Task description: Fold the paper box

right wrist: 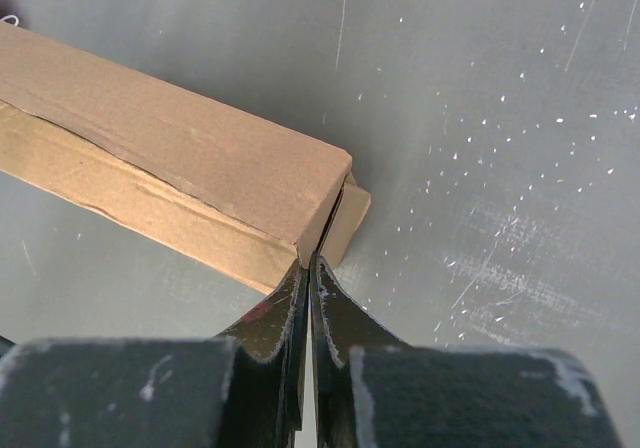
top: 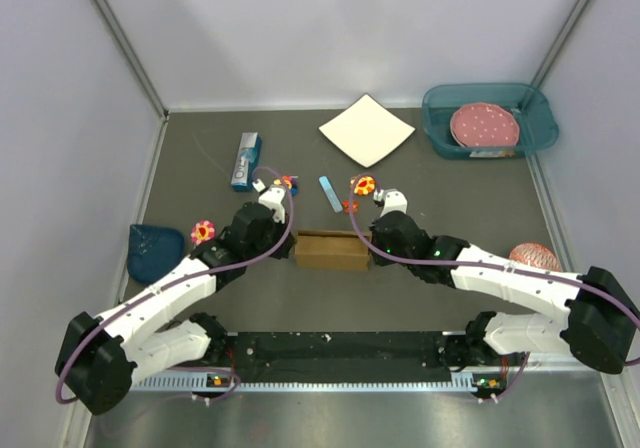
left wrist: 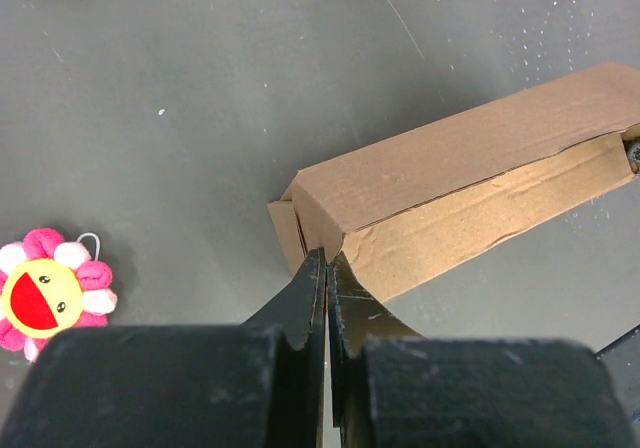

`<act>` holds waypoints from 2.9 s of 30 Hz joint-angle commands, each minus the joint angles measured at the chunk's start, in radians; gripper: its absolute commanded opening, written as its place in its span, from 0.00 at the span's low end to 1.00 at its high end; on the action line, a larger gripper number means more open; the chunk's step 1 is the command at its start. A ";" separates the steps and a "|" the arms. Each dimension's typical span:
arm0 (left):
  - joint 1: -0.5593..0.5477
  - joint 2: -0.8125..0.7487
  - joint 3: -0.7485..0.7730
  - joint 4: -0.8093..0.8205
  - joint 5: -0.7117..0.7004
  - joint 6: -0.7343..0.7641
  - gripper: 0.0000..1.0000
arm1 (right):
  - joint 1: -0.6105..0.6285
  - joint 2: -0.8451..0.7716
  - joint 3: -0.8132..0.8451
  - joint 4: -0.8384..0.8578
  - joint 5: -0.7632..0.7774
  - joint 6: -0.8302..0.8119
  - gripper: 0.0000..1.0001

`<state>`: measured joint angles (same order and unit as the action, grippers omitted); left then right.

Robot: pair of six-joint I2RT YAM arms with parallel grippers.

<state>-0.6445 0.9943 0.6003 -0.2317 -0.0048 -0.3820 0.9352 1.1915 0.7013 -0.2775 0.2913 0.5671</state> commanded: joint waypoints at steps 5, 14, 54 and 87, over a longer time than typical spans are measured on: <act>-0.009 0.021 0.092 -0.054 0.094 0.026 0.00 | 0.007 0.099 -0.069 -0.169 -0.017 -0.030 0.01; 0.031 0.040 0.144 -0.073 0.158 0.025 0.00 | 0.007 0.108 -0.072 -0.169 -0.018 -0.033 0.00; 0.016 -0.032 -0.140 0.003 -0.076 -0.060 0.00 | 0.007 0.034 -0.072 -0.170 -0.061 -0.027 0.09; -0.080 -0.011 -0.125 -0.008 -0.169 -0.072 0.00 | 0.008 0.005 0.329 -0.072 -0.060 -0.072 0.25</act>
<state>-0.7162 0.9474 0.4961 -0.1196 -0.1581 -0.4484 0.9352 1.0908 0.9520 -0.4389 0.2745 0.5148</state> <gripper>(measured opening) 0.010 0.264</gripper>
